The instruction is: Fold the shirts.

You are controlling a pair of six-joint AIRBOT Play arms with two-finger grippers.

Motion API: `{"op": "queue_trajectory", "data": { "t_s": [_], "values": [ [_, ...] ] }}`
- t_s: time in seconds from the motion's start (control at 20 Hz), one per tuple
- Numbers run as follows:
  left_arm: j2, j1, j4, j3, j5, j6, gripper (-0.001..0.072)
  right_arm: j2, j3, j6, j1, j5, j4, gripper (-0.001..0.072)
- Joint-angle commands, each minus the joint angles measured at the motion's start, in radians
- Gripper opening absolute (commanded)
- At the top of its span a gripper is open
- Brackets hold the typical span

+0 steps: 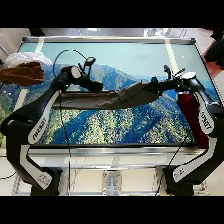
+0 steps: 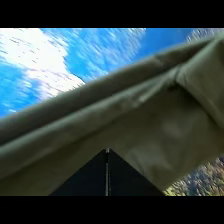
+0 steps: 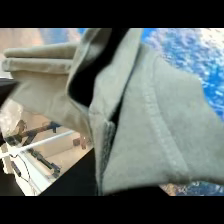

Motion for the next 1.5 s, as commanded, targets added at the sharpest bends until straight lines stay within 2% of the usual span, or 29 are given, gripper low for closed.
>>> {"op": "queue_trajectory", "data": {
  "t_s": [0.0,0.2,0.45,0.8,1.0,1.15,1.3,1.45],
  "values": [
    [-0.05,-0.083,-0.013,0.0,-0.023,0.014,0.0014,0.035,0.091,0.072,0.001,0.117,-0.07,0.0015],
    [-0.059,-0.125,-0.013,0.0,-0.032,0.014,0.0013,0.071,0.182,0.133,0.001,0.21,-0.213,0.0014],
    [-0.06,-0.19,-0.013,0.0,-0.019,0.014,0.0013,0.073,0.293,0.17,-0.001,0.408,-0.299,0.0014],
    [-0.087,-0.248,-0.014,0.0,0.027,0.013,0.0013,0.073,0.469,0.187,0.059,0.391,-0.276,0.0013],
    [-0.068,-0.214,-0.013,0.022,0.044,0.014,0.0013,0.073,0.511,0.188,0.14,0.333,-0.227,0.0013],
    [0.032,-0.112,0.05,0.04,0.042,0.014,0.0013,0.073,0.513,0.196,0.236,0.273,-0.189,0.0012],
    [0.177,0.034,0.152,0.039,0.019,0.013,0.0013,0.064,0.513,0.195,0.395,0.073,-0.175,0.001],
    [0.3,0.183,0.151,0.039,0.001,0.01,0.0014,-0.005,0.513,0.195,0.591,-0.134,-0.151,0.0009]
  ]
}}
